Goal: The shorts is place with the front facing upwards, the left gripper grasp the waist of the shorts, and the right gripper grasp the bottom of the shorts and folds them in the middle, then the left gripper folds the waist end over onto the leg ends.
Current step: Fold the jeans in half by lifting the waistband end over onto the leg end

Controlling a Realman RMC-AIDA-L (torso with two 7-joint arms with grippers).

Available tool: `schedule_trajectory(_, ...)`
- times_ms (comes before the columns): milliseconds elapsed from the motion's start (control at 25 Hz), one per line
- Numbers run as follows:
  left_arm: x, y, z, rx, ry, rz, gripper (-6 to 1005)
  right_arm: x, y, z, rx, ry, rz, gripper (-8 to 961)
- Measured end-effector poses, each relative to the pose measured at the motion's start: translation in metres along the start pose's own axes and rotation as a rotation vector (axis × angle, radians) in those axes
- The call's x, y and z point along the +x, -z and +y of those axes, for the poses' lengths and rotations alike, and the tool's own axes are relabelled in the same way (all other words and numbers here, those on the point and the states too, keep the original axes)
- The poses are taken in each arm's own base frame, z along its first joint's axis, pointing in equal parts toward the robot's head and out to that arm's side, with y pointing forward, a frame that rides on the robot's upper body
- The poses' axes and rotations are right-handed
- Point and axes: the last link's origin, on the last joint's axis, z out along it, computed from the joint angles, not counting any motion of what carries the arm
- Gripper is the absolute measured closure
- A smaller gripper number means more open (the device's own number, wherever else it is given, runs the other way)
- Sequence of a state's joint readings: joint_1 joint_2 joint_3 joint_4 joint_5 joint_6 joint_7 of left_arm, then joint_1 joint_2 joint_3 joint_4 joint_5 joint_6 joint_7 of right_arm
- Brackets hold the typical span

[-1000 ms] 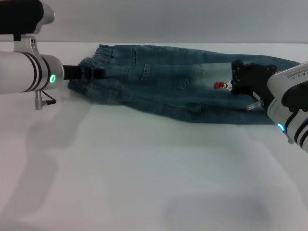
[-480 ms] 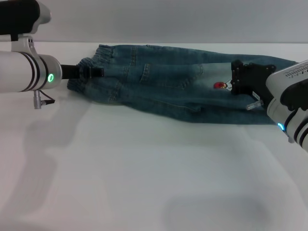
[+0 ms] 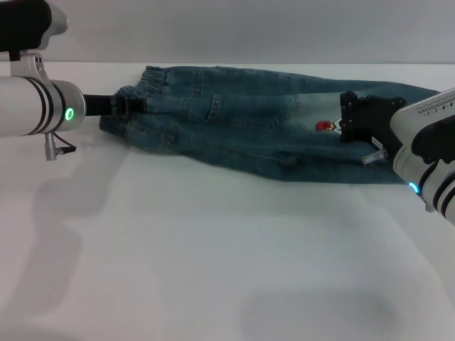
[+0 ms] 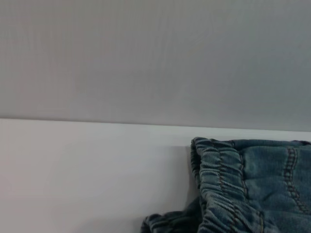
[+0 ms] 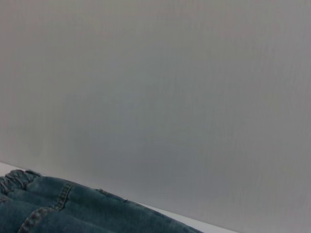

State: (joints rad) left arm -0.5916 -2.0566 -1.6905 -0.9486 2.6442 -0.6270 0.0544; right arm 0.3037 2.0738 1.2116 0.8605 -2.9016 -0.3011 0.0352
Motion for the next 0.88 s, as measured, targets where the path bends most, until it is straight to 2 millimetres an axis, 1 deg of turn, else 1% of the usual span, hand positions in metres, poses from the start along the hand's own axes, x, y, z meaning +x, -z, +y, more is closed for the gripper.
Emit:
schedule_trajectory(320, -0.003, -0.001, 0.0, -0.002, 0.003, -0.007, 239, 0.0, 0.0, -0.001, 0.002, 0.0, 0.002, 954)
schedule_trajectory(480, -0.007, -0.006, 0.002, -0.007, 0.014, -0.023, 249, 0.0, -0.001, -0.001, 0.002, 0.0, 0.01, 954)
schedule_trajectory(640, -0.011, -0.011, 0.005, -0.023, 0.016, -0.045, 259, 0.0, -0.002, -0.001, 0.001, 0.002, 0.015, 954)
schedule_trajectory(880, -0.01, -0.008, 0.013, -0.08, 0.018, -0.024, 274, 0.001, -0.001, -0.001, 0.003, 0.0, 0.018, 954)
